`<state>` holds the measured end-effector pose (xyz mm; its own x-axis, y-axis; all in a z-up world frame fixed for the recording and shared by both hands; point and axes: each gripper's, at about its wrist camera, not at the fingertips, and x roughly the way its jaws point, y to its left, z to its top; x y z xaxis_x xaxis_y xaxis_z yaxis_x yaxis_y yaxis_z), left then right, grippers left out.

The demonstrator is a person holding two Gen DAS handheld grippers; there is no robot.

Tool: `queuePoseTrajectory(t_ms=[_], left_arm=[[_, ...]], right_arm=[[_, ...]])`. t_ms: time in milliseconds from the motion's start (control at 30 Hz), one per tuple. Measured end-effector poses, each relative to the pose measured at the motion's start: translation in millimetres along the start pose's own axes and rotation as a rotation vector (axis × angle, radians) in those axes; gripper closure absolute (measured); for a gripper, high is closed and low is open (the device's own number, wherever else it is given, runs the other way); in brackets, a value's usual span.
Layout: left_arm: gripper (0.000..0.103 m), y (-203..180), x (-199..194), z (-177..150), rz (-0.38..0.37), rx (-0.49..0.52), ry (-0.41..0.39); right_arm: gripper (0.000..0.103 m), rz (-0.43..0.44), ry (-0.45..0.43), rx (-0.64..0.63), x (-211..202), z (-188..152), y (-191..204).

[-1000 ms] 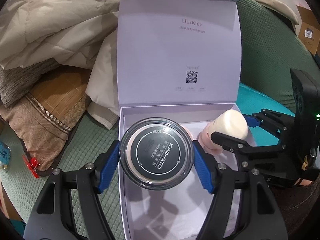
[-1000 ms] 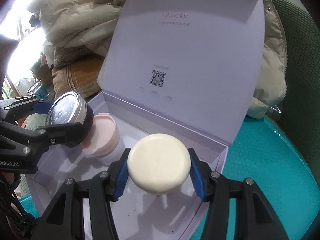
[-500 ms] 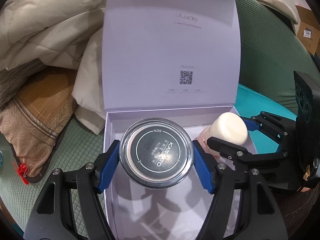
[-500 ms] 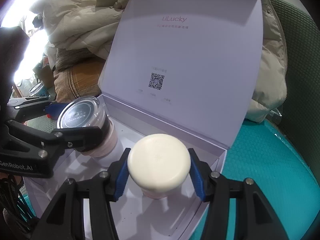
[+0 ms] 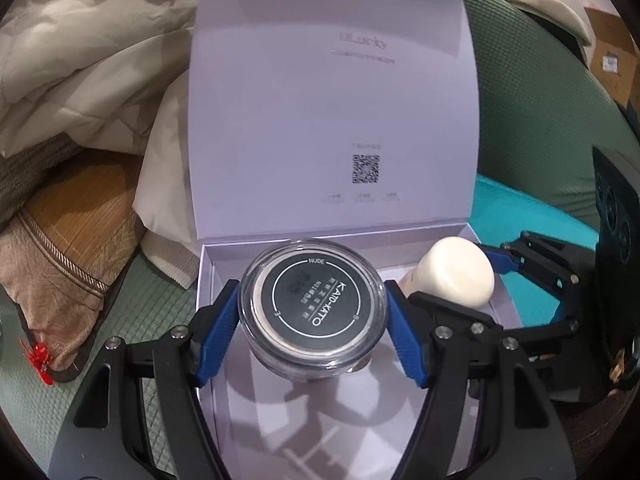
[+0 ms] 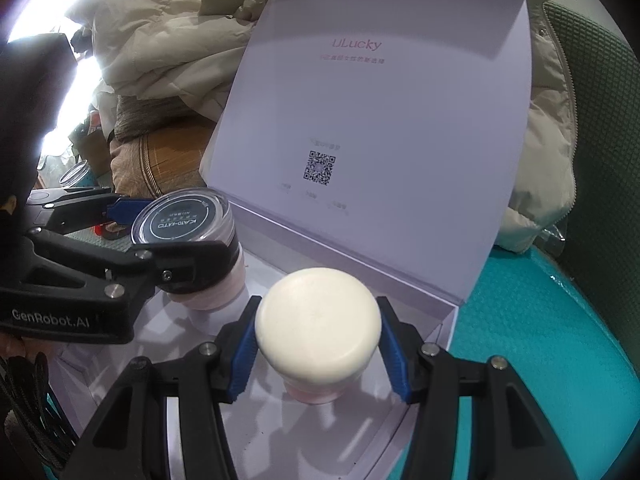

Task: Organize objects
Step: 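Lower the black-lidded tin with the left gripper while the right gripper lowers the white item into the box, then open both grippers to release the tin and white item in the box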

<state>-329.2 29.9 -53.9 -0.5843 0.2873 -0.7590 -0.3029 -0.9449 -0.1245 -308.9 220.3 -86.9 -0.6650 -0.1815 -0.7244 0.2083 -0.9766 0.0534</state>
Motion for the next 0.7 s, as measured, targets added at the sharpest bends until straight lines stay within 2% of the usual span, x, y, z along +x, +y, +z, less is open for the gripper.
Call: queuePoseTrajectory(t_ms=[333, 433, 600, 700], left_arm=[[0.034, -1.4, -1.6, -0.8, 0.009, -0.004, 0.004], [0.034, -1.5, -2.1, -1.2, 0.012, -0.006, 0.007], [0.033, -5.6, -6.0, -1.4, 0.039, 0.014, 0.005], [0.033, -5.4, -10.1, -1.3, 0.047, 0.009, 0.001]], right_arm=[[0.047, 0.004, 0.004, 0.003, -3.0, 1.1, -1.7], [0.040, -0.003, 0.018, 0.004, -1.1, 1.7, -1.2], [0.036, -0.017, 0.009, 0.013, -3.7, 0.7, -1.3], [0.030, -0.035, 0.008, 0.014, -7.0, 2.4, 0.6]])
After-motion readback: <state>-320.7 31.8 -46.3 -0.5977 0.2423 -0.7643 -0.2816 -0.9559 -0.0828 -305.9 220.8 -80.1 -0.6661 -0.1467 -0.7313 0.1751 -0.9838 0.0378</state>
